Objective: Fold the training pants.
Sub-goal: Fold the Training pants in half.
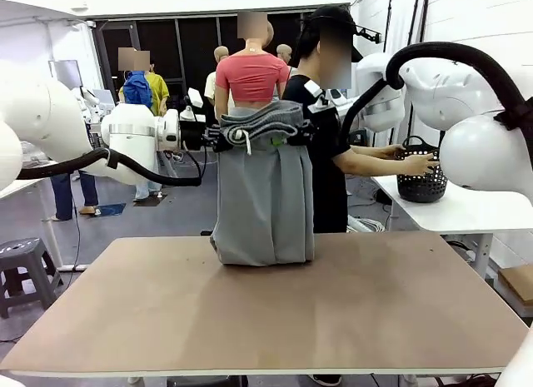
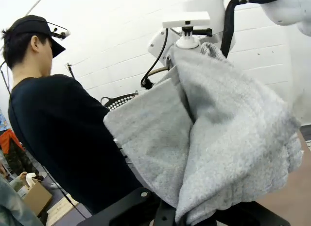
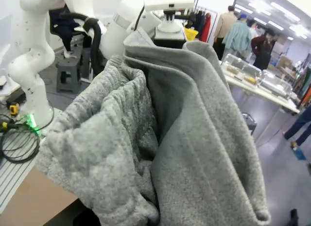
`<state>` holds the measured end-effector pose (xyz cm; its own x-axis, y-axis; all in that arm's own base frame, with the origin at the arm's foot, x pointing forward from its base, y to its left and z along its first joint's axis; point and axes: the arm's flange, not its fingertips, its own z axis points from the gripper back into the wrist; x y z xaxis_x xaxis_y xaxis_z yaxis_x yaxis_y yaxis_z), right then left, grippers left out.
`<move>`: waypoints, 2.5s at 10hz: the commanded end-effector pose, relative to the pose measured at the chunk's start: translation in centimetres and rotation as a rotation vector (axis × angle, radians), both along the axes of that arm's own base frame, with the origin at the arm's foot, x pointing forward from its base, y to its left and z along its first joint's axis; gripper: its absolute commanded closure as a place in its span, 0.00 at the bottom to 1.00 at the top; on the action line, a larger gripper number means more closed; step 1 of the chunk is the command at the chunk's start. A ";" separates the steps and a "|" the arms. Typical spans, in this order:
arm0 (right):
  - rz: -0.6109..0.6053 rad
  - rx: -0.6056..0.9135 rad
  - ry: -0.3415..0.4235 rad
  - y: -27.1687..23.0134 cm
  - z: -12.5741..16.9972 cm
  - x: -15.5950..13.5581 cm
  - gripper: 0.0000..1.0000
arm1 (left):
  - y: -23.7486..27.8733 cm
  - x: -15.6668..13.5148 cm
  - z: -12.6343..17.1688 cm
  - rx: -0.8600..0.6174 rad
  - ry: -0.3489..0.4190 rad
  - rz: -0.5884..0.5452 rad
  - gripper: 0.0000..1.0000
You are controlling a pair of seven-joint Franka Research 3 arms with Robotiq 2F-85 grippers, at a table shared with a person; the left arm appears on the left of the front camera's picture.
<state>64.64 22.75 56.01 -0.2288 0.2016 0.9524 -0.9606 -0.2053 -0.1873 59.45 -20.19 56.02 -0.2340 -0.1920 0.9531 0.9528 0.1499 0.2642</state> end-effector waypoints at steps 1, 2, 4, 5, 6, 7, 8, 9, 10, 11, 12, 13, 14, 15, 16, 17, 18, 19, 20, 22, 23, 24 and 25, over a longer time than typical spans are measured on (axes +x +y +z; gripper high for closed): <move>0.016 0.006 0.056 -1.0 -2.6 -3.3 1.00 | 0.5 -3.2 -0.4 -0.031 0.037 -0.047 1.00; 0.022 0.012 0.136 -1.2 -3.6 -4.4 1.00 | 0.7 -4.5 -1.5 -0.041 0.107 -0.081 1.00; 0.065 0.003 0.370 -2.6 -5.9 -7.4 1.00 | 1.0 -7.3 -4.8 -0.108 0.269 -0.165 1.00; 0.071 0.014 0.444 -3.2 -7.3 -8.7 1.00 | 1.0 -8.7 -6.9 -0.094 0.354 -0.184 1.00; 0.068 0.031 0.488 -3.7 -8.4 -10.0 1.00 | 0.8 -10.0 -8.8 -0.093 0.411 -0.197 1.00; 0.066 0.036 0.537 -3.9 -9.7 -11.5 1.00 | 0.7 -11.3 -10.5 -0.101 0.456 -0.208 1.00; 0.063 0.043 0.569 -4.0 -11.1 -12.5 1.00 | 0.7 -12.3 -12.1 -0.101 0.495 -0.213 1.00; 0.063 0.070 0.588 -4.1 -12.6 -13.6 1.00 | 1.0 -13.2 -13.8 -0.108 0.538 -0.202 1.00; 0.060 0.074 0.614 -4.2 -13.7 -14.5 1.00 | 1.2 -13.9 -14.6 -0.120 0.561 -0.188 1.00; 0.060 0.054 0.623 -3.7 -14.3 -14.8 1.00 | 1.5 -14.4 -14.4 -0.124 0.551 -0.174 1.00; 0.039 0.009 0.585 -3.7 -13.5 -15.3 1.00 | 1.1 -14.9 -13.5 -0.132 0.511 -0.172 1.00; 0.085 0.030 0.628 -2.1 -15.2 -14.5 1.00 | -0.6 -13.8 -15.5 -0.106 0.544 -0.213 1.00; 0.085 0.030 0.628 -2.1 -15.2 -14.5 1.00 | -0.6 -13.8 -15.5 -0.106 0.544 -0.213 1.00; 0.085 0.030 0.628 -2.1 -15.2 -14.5 1.00 | -0.6 -13.8 -15.5 -0.106 0.544 -0.213 1.00; 0.083 0.021 0.627 -1.7 -15.2 -15.0 1.00 | -0.6 -13.8 -15.5 -0.106 0.544 -0.213 1.00; 0.102 0.025 0.697 -2.0 -15.3 -16.0 1.00 | -0.8 -14.3 -15.7 -0.105 0.547 -0.215 1.00; 0.111 0.038 0.766 -2.2 -16.3 -16.6 1.00 | -0.4 -15.4 -16.3 -0.111 0.632 -0.225 1.00; 0.116 0.028 0.827 -2.5 -17.7 -17.4 1.00 | 0.1 -16.2 -17.3 -0.127 0.705 -0.224 1.00; 0.113 0.030 0.875 -2.7 -19.3 -18.0 1.00 | 0.6 -16.7 -18.6 -0.152 0.772 -0.220 1.00; 0.106 0.037 0.951 -2.7 -22.0 -18.8 1.00 | 0.6 -18.0 -21.1 -0.138 0.900 -0.241 1.00; 0.080 0.036 0.969 -2.5 -22.9 -18.2 1.00 | 0.8 -17.4 -22.2 -0.127 0.921 -0.234 1.00; 0.052 0.023 0.965 -1.9 -23.5 -17.0 1.00 | 1.1 -16.0 -22.8 -0.118 0.920 -0.209 1.00; 0.027 0.026 0.988 -1.7 -24.0 -16.3 1.00 | 0.9 -14.8 -23.7 -0.139 0.960 -0.205 1.00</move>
<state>46.57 21.41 31.41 0.6336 0.2090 0.7449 -0.6929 -0.2750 0.6665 42.47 -20.30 32.18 0.6047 -0.1122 0.7885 0.7854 -0.0800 -0.6138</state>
